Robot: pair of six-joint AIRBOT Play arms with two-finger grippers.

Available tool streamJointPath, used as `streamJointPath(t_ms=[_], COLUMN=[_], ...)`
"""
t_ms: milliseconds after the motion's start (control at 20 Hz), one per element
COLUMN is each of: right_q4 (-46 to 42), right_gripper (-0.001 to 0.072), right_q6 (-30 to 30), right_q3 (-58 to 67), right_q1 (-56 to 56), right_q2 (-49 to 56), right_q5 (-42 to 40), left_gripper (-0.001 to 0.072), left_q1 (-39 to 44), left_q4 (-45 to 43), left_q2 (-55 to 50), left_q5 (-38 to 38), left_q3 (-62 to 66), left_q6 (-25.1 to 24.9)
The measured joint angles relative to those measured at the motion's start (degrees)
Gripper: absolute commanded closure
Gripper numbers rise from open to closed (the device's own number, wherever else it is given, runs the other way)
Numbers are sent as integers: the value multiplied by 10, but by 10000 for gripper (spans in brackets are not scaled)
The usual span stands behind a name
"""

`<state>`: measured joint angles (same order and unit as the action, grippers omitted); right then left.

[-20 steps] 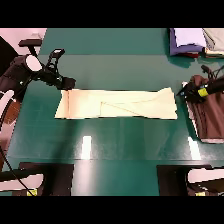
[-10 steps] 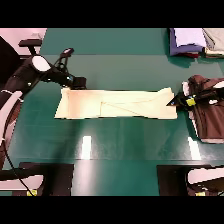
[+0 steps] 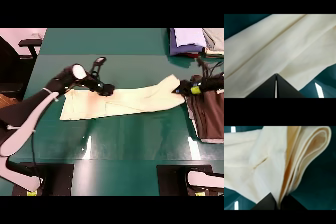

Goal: Fold the shirts.

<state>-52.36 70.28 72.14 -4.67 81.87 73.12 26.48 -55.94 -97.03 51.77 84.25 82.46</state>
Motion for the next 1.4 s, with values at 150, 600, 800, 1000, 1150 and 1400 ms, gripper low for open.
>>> streamJointPath(t_ms=[150,600,800,1000,1150,1400], right_q4=[2,3,3,10,58,105], right_gripper=[696,696,696,696,695,73], right_q6=[24,72,76,71,40,-3], right_q3=[72,220,235,239,246,344], right_q1=[40,181,224,270,329,459], right_q2=[-31,-52,-52,-46,-8,136], right_q5=[24,38,20,6,-17,-55], left_gripper=[682,682,681,681,681,680], left_q1=[34,64,45,-29,-109,-227], left_q4=[6,9,7,-13,-44,-85], left_q2=[-54,-126,-111,-34,45,159], left_q5=[-1,-2,5,34,63,101], left_q3=[50,95,124,151,163,169], left_q6=[0,18,24,26,26,26])
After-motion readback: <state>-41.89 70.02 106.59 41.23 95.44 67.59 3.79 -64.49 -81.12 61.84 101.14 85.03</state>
